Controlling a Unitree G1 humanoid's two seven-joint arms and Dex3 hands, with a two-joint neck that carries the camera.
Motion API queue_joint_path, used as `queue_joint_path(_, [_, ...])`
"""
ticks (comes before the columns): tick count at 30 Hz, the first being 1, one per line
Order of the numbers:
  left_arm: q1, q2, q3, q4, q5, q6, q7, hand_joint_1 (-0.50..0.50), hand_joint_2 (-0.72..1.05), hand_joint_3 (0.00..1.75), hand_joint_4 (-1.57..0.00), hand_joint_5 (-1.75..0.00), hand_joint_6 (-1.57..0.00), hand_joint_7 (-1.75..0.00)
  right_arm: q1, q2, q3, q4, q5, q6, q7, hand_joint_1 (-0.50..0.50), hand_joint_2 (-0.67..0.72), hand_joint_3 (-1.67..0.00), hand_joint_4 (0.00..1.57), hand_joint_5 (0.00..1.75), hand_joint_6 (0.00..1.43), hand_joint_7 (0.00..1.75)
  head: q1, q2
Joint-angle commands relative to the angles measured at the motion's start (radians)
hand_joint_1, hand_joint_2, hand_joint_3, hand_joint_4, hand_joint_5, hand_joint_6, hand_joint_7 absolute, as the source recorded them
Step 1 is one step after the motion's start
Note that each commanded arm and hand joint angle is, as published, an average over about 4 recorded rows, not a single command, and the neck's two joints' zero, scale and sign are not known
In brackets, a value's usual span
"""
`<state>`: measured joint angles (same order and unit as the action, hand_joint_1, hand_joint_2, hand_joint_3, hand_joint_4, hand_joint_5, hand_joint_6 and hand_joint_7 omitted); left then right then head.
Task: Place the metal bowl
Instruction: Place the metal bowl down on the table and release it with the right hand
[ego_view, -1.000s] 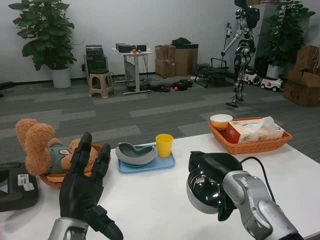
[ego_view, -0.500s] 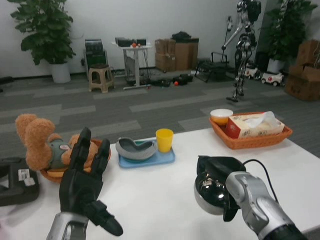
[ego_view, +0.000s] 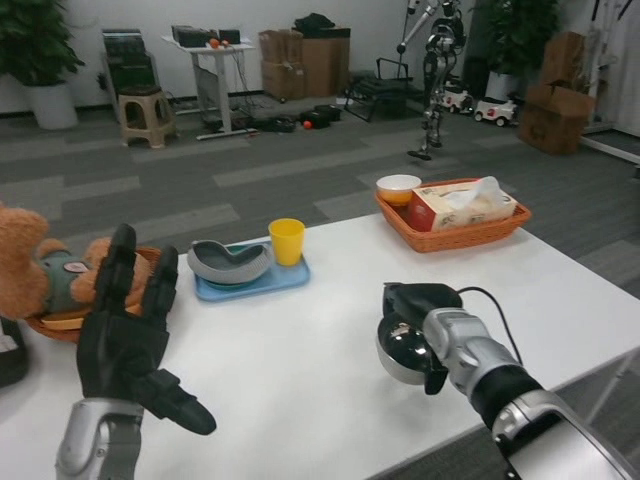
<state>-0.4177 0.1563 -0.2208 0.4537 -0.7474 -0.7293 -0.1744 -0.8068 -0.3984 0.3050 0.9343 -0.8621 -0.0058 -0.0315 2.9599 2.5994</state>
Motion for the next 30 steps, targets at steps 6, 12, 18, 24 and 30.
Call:
queue_joint_path(6, [-0.003,-0.011,-0.012,0.0,0.002,-0.006,0.0,-0.5,-0.72,0.02,-0.07,0.0,0.0,0.0,-0.083,0.02,0.161,0.164,0.075,-0.013,-0.13,0.22,-0.16,-1.35,1.38,0.97,0.21,1.4,-0.025,-0.03])
queue_joint_path(12, [0.008,-0.017,-0.015,-0.009,0.002,-0.01,0.0,-0.5,-0.72,0.04,-0.08,0.0,0.0,0.0,-0.084,0.026,0.213,0.204,0.13,-0.013,-0.149,0.22,-0.16,-1.35,1.36,0.97,0.23,1.4,-0.036,-0.043])
queue_joint_path(18, [0.01,-0.017,-0.019,-0.015,0.005,-0.009,0.0,-0.5,-0.72,0.04,-0.07,0.0,0.0,0.0,-0.084,0.026,0.285,0.227,0.19,-0.006,-0.156,0.21,-0.16,-1.35,1.28,1.12,0.21,1.47,-0.055,-0.06])
queue_joint_path(24, [0.01,-0.017,-0.023,-0.013,0.005,-0.007,0.0,-0.5,-0.72,0.02,-0.07,0.0,0.0,0.0,-0.08,0.026,0.319,0.271,0.252,0.001,-0.159,0.21,-0.16,-1.35,1.04,1.36,0.2,1.47,-0.07,-0.073])
queue_joint_path(30, [0.008,-0.017,-0.025,-0.01,0.005,-0.007,0.0,-0.5,-0.72,0.04,-0.07,0.0,0.0,0.0,-0.071,0.029,0.325,0.297,0.298,0.01,-0.159,0.15,-0.16,-1.27,0.64,1.62,0.1,1.57,-0.062,-0.073])
